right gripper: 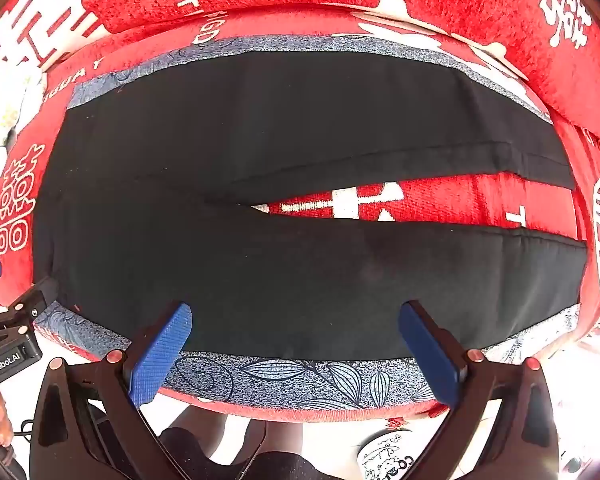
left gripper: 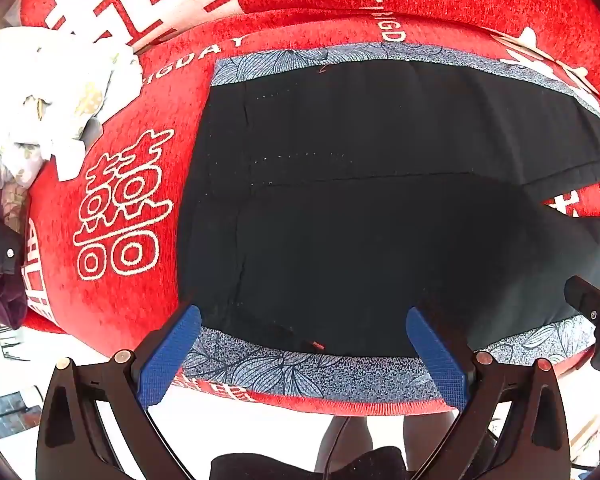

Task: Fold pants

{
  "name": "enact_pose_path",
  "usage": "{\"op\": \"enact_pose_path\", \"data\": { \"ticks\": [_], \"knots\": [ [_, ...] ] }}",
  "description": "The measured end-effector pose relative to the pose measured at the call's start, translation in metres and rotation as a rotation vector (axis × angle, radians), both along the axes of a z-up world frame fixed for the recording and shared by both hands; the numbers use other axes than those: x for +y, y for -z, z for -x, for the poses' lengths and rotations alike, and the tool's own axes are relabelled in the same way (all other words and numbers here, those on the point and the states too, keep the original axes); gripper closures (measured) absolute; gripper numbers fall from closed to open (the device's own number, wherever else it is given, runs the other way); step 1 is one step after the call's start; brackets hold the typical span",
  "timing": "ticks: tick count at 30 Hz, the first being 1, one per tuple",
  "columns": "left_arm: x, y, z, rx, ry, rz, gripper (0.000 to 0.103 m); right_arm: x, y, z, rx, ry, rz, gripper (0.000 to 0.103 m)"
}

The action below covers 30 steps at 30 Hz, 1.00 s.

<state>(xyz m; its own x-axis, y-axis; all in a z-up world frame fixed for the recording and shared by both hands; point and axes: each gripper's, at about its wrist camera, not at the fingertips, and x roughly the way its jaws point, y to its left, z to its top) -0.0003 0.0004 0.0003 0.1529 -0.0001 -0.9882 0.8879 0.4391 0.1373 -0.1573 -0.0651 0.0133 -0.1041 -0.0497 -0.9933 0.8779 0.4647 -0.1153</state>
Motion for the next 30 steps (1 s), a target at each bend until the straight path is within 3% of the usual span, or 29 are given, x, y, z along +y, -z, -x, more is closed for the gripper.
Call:
{"op": "enact_pose_path", "data": {
  "ticks": [30],
  "knots": [
    [0.0047, 0.002, -0.0023, -0.035, 0.014, 0.004, 0.0, 0.0051, 0.0007, -0.0003, 0.028, 0.004, 0.004, 0.0]
  ]
}}
